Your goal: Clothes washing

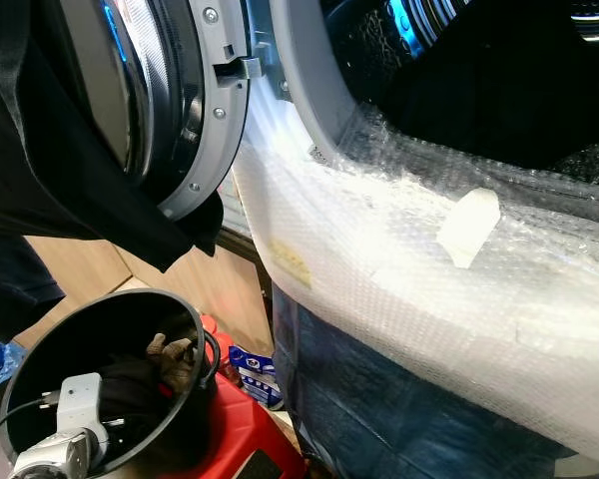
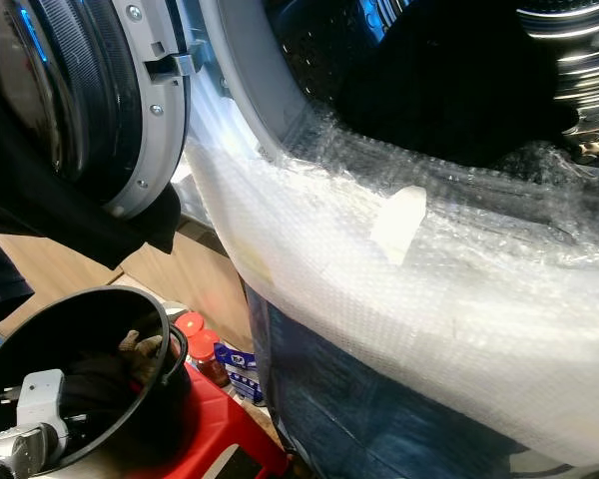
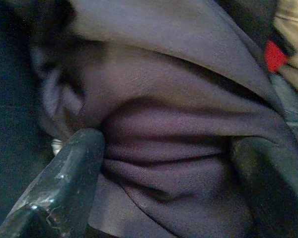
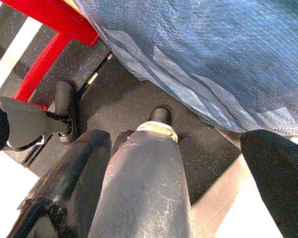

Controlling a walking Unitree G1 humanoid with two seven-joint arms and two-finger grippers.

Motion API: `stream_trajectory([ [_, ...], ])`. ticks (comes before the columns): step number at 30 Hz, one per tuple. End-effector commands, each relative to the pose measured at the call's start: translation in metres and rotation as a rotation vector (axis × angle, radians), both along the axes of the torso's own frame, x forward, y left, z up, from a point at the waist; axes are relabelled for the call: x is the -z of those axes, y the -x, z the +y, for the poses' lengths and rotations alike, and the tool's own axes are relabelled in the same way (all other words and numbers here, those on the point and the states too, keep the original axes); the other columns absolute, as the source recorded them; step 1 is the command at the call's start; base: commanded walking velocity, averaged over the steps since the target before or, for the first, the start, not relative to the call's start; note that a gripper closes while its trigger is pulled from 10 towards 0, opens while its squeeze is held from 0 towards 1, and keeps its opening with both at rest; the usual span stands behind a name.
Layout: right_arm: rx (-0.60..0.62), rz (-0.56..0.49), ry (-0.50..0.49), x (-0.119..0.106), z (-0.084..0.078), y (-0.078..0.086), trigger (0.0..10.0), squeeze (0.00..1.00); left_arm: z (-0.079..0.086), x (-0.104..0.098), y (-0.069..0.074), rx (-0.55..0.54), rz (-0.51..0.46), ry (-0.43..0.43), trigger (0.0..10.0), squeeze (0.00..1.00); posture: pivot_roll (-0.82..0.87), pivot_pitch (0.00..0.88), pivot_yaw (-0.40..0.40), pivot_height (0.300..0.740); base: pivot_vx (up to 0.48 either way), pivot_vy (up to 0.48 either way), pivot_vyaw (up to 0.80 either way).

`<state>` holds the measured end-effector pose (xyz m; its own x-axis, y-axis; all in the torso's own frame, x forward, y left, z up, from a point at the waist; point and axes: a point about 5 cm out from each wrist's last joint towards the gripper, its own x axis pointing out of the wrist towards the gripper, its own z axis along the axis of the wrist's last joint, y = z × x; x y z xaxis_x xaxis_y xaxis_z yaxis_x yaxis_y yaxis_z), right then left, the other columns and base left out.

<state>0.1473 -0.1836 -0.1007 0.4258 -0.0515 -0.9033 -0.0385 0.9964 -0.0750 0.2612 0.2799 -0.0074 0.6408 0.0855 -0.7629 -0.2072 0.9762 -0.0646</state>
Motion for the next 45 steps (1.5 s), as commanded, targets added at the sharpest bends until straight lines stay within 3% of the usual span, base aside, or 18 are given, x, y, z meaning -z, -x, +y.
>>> stream_trajectory([
  [1,0.005,0.065,-0.021,0.007,0.006,0.018,10.0,0.00,-0.029,0.023,0.015,0.015,0.080,0.139,10.0,0.00,0.06,0.087,0.080,0.740,0.000,0.000,0.00],
  [8,-0.035,0.074,-0.020,0.008,0.010,0.019,10.0,0.00,-0.052,0.017,-0.001,-0.027,0.023,0.247,10.0,0.00,0.07,0.052,0.064,0.740,0.000,0.000,0.00],
  [14,-0.012,0.030,-0.012,0.002,0.005,0.003,10.0,0.00,-0.074,0.008,-0.017,0.003,-0.019,0.332,10.0,0.00,0.07,0.052,0.067,0.740,0.000,0.000,0.00],
  [17,-0.015,0.028,-0.011,0.002,0.005,0.002,10.0,0.00,-0.079,0.006,-0.020,0.012,-0.027,0.337,10.0,0.00,0.07,0.053,0.064,0.740,0.000,0.000,0.00],
  [20,-0.021,0.040,-0.012,0.003,0.006,0.006,10.0,0.00,-0.086,-0.006,-0.034,0.044,-0.084,0.315,10.0,0.00,0.07,0.053,0.059,0.740,0.000,0.000,0.00],
  [23,-0.014,0.043,-0.013,0.004,0.006,0.009,10.0,0.00,-0.069,-0.011,-0.036,0.023,-0.104,0.198,10.0,0.00,0.07,0.064,0.056,0.740,0.000,0.000,0.00],
  [25,-0.012,0.045,-0.013,0.004,0.006,0.010,10.0,0.00,-0.063,-0.013,-0.037,0.022,-0.111,0.166,10.0,0.00,0.07,0.064,0.056,0.740,0.000,0.000,0.00],
  [29,-0.010,0.057,-0.017,0.006,0.007,0.014,10.0,0.00,-0.040,-0.020,-0.038,0.092,-0.119,-0.006,10.0,0.00,0.08,0.070,0.049,0.740,0.000,0.000,0.00],
  [30,-0.019,0.062,-0.013,0.006,0.007,0.016,10.0,0.00,-0.026,-0.021,-0.034,0.202,-0.076,-0.167,10.0,0.00,0.08,0.076,0.049,0.740,0.000,0.000,0.00],
  [32,-0.021,0.061,-0.009,0.006,0.006,0.015,10.0,0.00,-0.015,-0.022,-0.031,0.224,-0.055,-0.230,10.0,0.00,0.07,0.083,0.048,0.740,0.000,0.000,0.00],
  [38,-0.004,0.041,-0.001,0.004,0.002,0.011,10.0,0.00,0.021,-0.032,-0.024,0.106,-0.064,-0.330,10.0,0.00,0.06,0.094,0.042,0.740,0.000,0.000,0.00],
  [45,-0.008,0.048,0.017,0.004,-0.009,0.014,10.0,0.00,0.038,-0.030,-0.012,0.002,-0.040,-0.259,10.0,0.00,0.03,0.125,-0.005,0.740,0.000,0.000,0.00],
])
